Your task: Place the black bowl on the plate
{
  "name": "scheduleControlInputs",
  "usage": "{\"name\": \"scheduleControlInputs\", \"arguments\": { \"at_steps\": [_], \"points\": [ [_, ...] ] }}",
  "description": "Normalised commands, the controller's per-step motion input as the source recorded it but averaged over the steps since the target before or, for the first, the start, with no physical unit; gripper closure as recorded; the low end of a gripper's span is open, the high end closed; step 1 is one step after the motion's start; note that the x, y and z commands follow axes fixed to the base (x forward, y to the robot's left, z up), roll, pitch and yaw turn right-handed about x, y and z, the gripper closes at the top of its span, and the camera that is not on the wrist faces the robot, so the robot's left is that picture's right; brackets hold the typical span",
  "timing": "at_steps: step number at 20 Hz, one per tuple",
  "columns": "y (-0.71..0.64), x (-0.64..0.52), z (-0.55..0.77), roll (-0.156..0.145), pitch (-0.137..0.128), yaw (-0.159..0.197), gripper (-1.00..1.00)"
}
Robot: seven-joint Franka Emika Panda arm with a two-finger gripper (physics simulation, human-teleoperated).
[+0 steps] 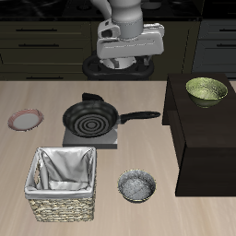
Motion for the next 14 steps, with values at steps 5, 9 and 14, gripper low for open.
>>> {"name": "scheduleControlInputs", "arguments": {
  "at_steps": [5,9,14],
  "points": [
    [-0.01,0.4,0.08,-0.024,-0.035,0.045,-1.0],
    [-0.07,0.58,0.11,-0.02,-0.011,-0.009,-1.0],
    [-0.05,0.39,0.07,-0.033,-0.038,0.006,-1.0]
  ]
}}
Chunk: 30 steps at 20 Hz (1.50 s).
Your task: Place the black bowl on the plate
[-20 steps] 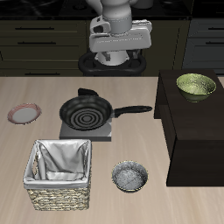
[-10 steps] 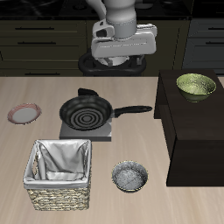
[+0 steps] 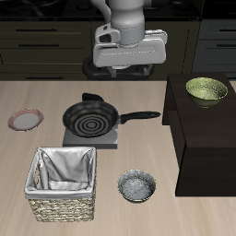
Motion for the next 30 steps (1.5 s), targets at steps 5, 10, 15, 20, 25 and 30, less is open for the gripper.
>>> {"name": "scheduleControlInputs", "arguments": {
  "at_steps": [5,10,15,20,25,30],
  "points": [
    [-0.11,0.4,0.05,-0.051,-0.019,-0.023,-1.0],
    [-0.08,0.35,0.01,-0.028,-0.011,-0.02,-1.0],
    [-0.03,0.33,0.06,-0.023,-0.031,-0.001,-1.0],
    [-0.01,0.19,-0.03,0.001,0.003,0.004,-1.0],
    [-0.01,0.39,0.1,-0.029,-0.017,-0.024,-1.0],
    [-0.03,0.28,0.07,-0.017,-0.008,-0.006,-1.0]
  ]
}}
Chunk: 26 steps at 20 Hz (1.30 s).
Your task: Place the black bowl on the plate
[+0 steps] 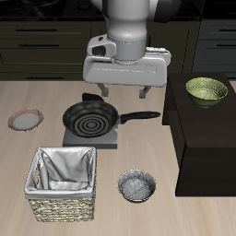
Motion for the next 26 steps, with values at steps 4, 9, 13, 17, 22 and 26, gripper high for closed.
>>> {"name": "scheduleControlInputs", "arguments": {
  "at_steps": [4,9,13,17,22,26],
  "points": [
    [0.03,0.25,0.01,-0.027,-0.015,0.006,-1.0],
    [0.11,0.23,-0.06,0.046,0.017,0.019,-1.0],
    [0.05,0.11,-0.13,0.047,0.022,0.022,-1.0],
    [0.03,0.06,-0.15,0.021,0.021,0.008,-1.0],
    [0.01,0.11,-0.16,-0.007,0.014,0.02,-1.0],
    [0.01,0.13,-0.21,-0.012,0.022,0.016,-1.0]
  ]
}}
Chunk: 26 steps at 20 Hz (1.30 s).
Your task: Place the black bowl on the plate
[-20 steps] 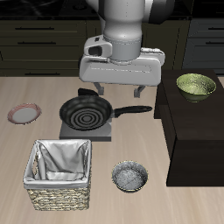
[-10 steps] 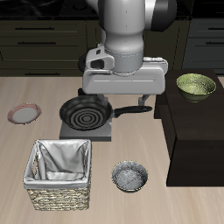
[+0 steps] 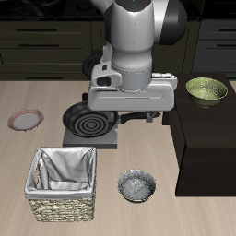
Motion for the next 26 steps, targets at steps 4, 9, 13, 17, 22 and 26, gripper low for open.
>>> {"name": "scheduleControlInputs", "arguments": {
  "at_steps": [4,9,13,17,22,26],
  "points": [
    [-0.03,0.15,-0.23,-0.012,0.024,0.004,-1.0],
    [0.04,0.05,-0.24,0.006,0.032,0.022,-1.0],
    [0.07,0.02,-0.14,0.006,0.02,0.004,-1.0],
    [0.13,0.04,-0.12,0.0,0.005,0.019,-1.0],
    [0.06,0.03,-0.11,0.014,0.007,0.014,-1.0],
    [0.01,0.07,-0.16,-0.008,0.038,-0.01,-1.0]
  ]
}}
